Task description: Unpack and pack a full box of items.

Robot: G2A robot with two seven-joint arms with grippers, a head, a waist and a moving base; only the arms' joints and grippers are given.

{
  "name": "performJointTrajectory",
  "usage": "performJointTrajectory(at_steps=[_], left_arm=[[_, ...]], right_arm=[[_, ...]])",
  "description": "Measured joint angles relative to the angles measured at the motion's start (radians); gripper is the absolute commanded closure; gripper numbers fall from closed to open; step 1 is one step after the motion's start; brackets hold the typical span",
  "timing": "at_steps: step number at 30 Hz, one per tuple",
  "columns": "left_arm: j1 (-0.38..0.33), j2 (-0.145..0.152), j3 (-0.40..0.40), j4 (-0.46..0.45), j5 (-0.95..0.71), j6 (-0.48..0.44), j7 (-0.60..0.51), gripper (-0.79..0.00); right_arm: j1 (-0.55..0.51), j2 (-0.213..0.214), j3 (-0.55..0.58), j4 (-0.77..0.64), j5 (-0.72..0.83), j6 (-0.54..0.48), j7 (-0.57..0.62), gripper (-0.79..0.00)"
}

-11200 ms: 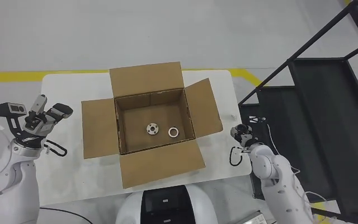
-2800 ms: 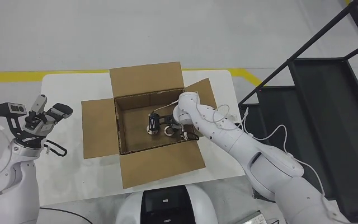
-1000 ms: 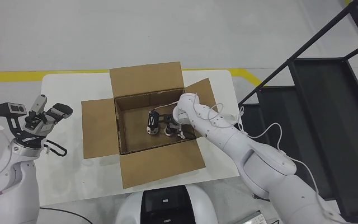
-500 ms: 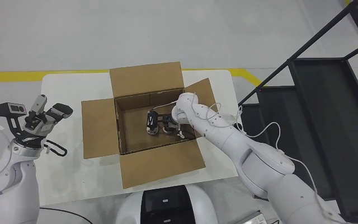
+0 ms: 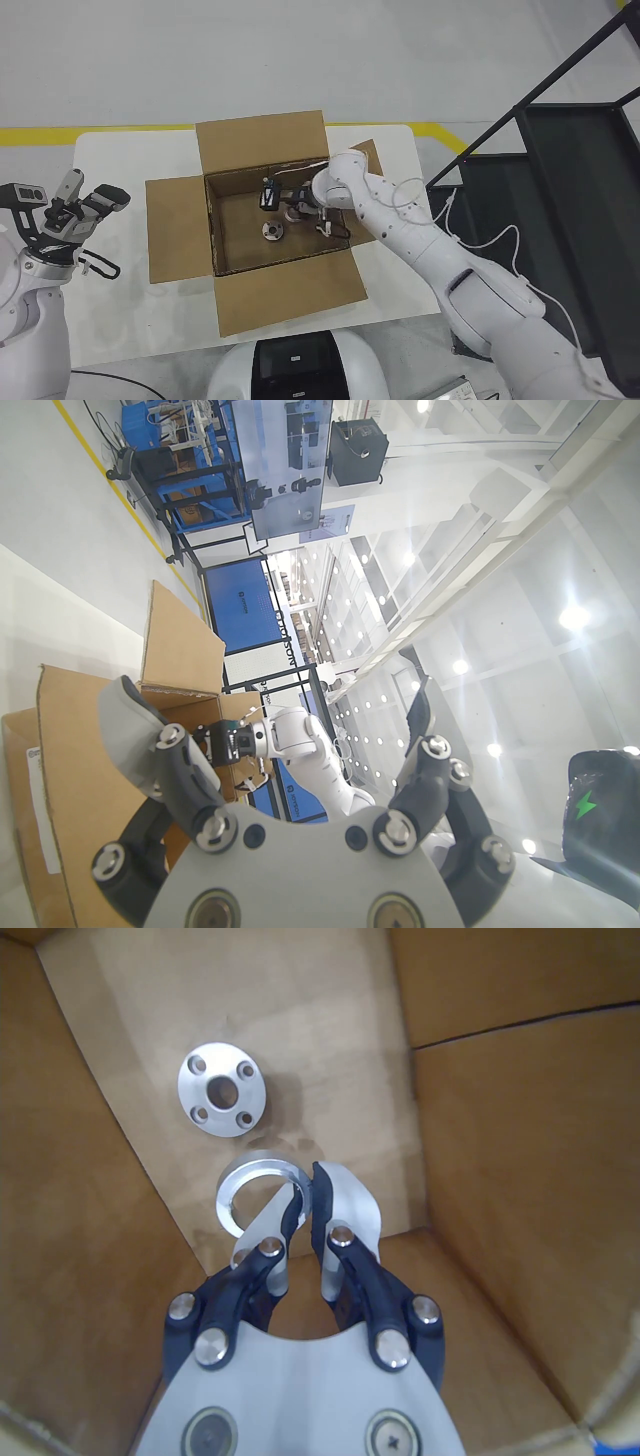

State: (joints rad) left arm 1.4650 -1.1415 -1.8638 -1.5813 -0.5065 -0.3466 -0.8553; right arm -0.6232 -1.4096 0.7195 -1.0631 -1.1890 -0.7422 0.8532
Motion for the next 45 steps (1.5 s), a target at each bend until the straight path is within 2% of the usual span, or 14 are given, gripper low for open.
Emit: performJointTrajectory(at_steps=[5, 9, 16, 28, 37, 40, 45], left_arm=[[0.000, 0.000, 0.000, 0.000, 0.000, 0.000, 0.000, -0.785], [0.000, 0.000, 0.000, 0.000, 0.000, 0.000, 0.000, -0.785], [0.000, 0.000, 0.000, 0.000, 0.000, 0.000, 0.000, -0.785], [0.000, 0.000, 0.000, 0.000, 0.000, 0.000, 0.000, -0.785], [0.000, 0.000, 0.000, 0.000, 0.000, 0.000, 0.000, -0.785], [0.000, 0.000, 0.000, 0.000, 0.000, 0.000, 0.000, -0.785], [0.000, 0.000, 0.000, 0.000, 0.000, 0.000, 0.000, -0.785]], right_arm=[[-0.156, 0.083, 0.189, -0.308, 0.018, -0.015, 0.094, 0.000], [-0.323, 0.139, 0.357, -0.577, 0.044, -0.024, 0.167, 0.000], [-0.550, 0.191, 0.598, -0.871, 0.087, -0.009, 0.154, 0.000], [-0.822, 0.231, 0.905, -1.035, 0.112, 0.048, -0.003, 0.000], [-1.013, 0.245, 1.085, -1.092, 0.114, 0.118, -0.054, 0.000], [-1.044, 0.248, 1.099, -1.071, 0.116, 0.129, -0.033, 0.000], [-1.036, 0.254, 1.072, -1.008, 0.119, 0.140, -0.006, 0.000]])
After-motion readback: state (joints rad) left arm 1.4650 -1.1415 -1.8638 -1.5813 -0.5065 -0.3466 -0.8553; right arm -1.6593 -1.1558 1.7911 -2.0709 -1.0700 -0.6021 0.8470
